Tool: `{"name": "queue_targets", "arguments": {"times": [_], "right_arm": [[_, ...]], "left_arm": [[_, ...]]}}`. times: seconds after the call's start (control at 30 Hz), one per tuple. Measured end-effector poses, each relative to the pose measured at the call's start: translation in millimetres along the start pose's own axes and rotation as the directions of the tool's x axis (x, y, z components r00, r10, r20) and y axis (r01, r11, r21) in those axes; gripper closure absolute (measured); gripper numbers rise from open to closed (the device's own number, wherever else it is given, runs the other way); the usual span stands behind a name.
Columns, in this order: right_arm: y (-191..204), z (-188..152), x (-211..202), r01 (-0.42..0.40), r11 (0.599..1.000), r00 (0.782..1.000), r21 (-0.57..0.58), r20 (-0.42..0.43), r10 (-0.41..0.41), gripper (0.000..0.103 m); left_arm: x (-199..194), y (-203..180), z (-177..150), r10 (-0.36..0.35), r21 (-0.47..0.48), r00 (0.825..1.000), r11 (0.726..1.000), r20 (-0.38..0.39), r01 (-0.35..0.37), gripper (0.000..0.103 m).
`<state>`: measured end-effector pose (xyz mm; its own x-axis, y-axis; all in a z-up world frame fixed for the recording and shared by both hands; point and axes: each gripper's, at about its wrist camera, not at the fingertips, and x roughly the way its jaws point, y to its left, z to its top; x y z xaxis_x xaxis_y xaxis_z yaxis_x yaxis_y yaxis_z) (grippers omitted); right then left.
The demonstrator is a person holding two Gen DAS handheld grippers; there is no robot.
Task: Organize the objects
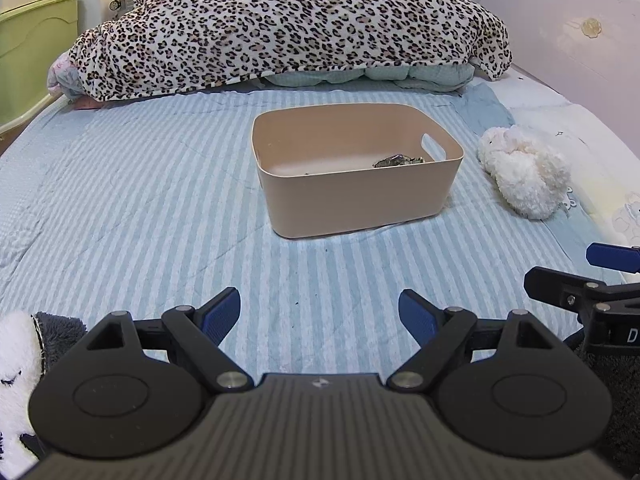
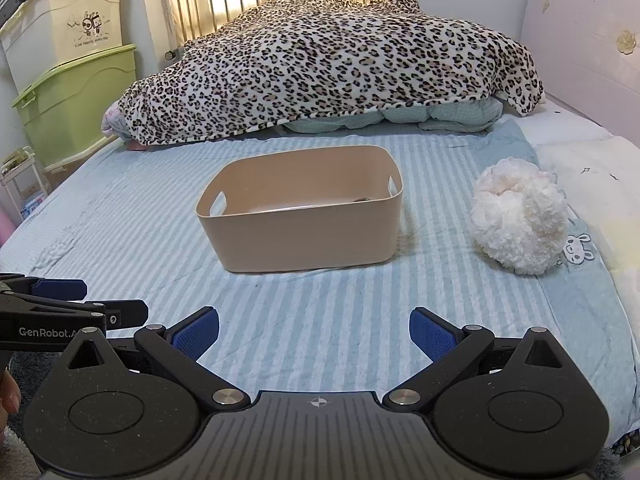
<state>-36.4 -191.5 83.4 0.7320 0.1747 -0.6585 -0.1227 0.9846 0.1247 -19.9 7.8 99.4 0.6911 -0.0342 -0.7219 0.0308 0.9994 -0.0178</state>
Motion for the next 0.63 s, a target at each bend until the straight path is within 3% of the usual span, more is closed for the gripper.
{"name": "queue_targets", "arguments": {"times": [0.37,0.5,0.63], "right_arm": [[-3.5,-0.1,4.2,0.008,1.000,1.000,0.010,-0.009,-0.008,0.000],[-5.4,0.0,5.9,0.012,1.000,1.000,0.016,-0.011,-0.012,0.000],[-7.6,-0.7,8.2,0.013,1.000,1.000,0.021,-0.016,-0.013,0.000]], "left_arm": [[1.1,-0.2,0.5,-0.006,0.002,1.000,1.000,-0.008,0.006,0.015],[1.0,1.6,1.0,-0.006,-0.003,1.000,1.000,0.003,0.006,0.008],[1.8,2.0,2.3,0.002,-0.004,1.000,1.000,0.008,-0.002,0.008]]}}
